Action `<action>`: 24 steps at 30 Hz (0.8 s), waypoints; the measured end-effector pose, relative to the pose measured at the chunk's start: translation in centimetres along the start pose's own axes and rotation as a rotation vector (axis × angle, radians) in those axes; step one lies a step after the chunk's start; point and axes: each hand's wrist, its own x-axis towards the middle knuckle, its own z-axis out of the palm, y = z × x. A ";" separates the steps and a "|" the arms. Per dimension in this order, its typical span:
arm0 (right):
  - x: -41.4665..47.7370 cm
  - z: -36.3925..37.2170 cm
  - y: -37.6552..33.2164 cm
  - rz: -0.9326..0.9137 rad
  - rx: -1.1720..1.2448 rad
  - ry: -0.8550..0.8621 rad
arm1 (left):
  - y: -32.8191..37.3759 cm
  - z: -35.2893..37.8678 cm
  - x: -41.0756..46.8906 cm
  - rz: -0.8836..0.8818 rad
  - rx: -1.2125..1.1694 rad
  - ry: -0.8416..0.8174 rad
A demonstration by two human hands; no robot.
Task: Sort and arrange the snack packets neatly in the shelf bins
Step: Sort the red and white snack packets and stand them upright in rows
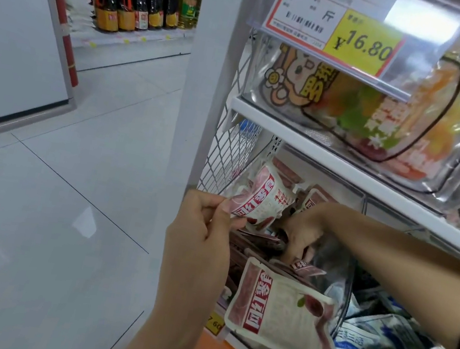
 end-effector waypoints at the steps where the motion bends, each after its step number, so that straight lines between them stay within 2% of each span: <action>1: -0.1 -0.1 -0.1 0.004 -0.007 0.004 | 0.0 0.0 0.1 -0.002 -0.003 0.002; 13: 0.0 0.1 -0.2 -0.002 -0.276 0.109 | 0.2 0.0 -0.1 -0.013 0.008 -0.004; 24: -0.1 0.6 0.3 -0.102 -0.272 0.155 | 0.1 0.2 -0.1 -0.010 0.038 -0.015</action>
